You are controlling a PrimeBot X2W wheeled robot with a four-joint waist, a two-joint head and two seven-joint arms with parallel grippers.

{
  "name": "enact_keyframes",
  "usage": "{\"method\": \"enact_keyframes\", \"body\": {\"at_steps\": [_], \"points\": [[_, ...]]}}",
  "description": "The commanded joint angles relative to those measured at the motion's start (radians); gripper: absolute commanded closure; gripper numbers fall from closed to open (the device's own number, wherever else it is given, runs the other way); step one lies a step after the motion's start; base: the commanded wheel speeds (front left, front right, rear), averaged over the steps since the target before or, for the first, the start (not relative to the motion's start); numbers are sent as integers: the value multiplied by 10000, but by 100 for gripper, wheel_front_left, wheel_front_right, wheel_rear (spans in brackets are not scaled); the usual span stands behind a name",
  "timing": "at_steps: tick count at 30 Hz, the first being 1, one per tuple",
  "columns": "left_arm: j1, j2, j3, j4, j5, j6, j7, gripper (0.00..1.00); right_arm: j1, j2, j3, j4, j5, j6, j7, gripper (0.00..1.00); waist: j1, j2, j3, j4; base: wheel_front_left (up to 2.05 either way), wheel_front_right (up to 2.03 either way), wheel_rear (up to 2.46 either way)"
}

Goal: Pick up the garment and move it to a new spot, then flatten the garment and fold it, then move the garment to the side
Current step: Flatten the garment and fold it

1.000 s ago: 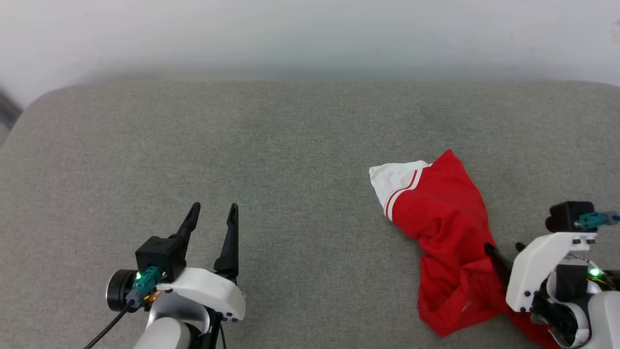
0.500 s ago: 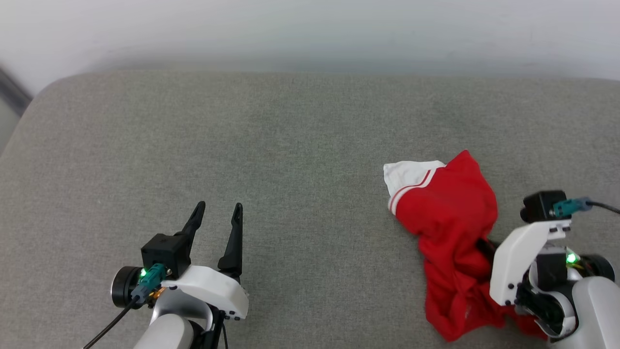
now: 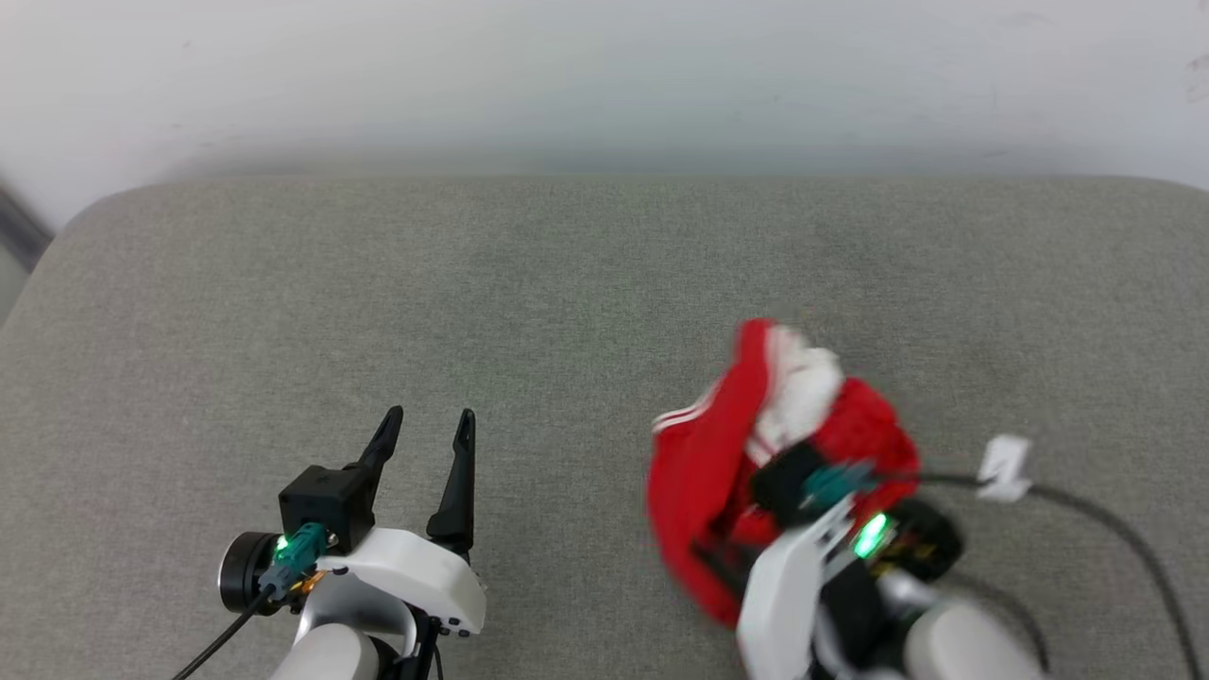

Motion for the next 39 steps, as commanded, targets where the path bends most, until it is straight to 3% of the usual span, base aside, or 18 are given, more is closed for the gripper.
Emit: {"method": "enact_keyframes", "body": {"at_steps": [1,4,5,6,7,10,18,26,32,39], "points": [[31,23,-16,-27,-46,46,21,0,307,-70,631,195,262,-3,161,100,0,-1,-11,2,0,0,0],[8,-13,-64,-31,-91,10,44,0,578,-146,1579,632,615,-3,276,100,0,-1,-7,44,0,0,0],[17,-23,-84,-24,-87,3,43,0,724,-102,1751,803,744,-1,264,70,0,-1,-7,56,0,0,0],[31,-29,-93,-19,-79,5,39,0,807,-106,1872,945,719,-3,177,17,0,-1,-6,68,0,0,0],[52,-37,-108,-17,-90,14,39,0,885,-96,1926,1073,741,-3,77,0,0,-1,-5,82,0,0,0],[126,-41,-110,-34,-116,72,20,0,1074,92,1775,1235,685,-3,-562,0,0,-1,8,76,0,0,0],[259,58,-69,-44,-154,183,-71,0,1698,871,142,450,-123,-3,-3852,0,0,-1,-161,-15,0,0,0],[440,110,-75,-114,-175,292,-72,0,2252,1261,-2028,-241,-846,-3,-5220,0,0,-1,-438,-135,0,0,0],[466,167,-88,-198,-231,325,-11,0,2414,1322,-3620,31,-1163,-3,-4840,0,0,-1,-533,-177,0,0,0],[288,202,-169,-280,-195,316,44,0,1706,980,-3656,971,-603,-3,-2058,0,0,-1,-379,-120,0,0,0]]}}
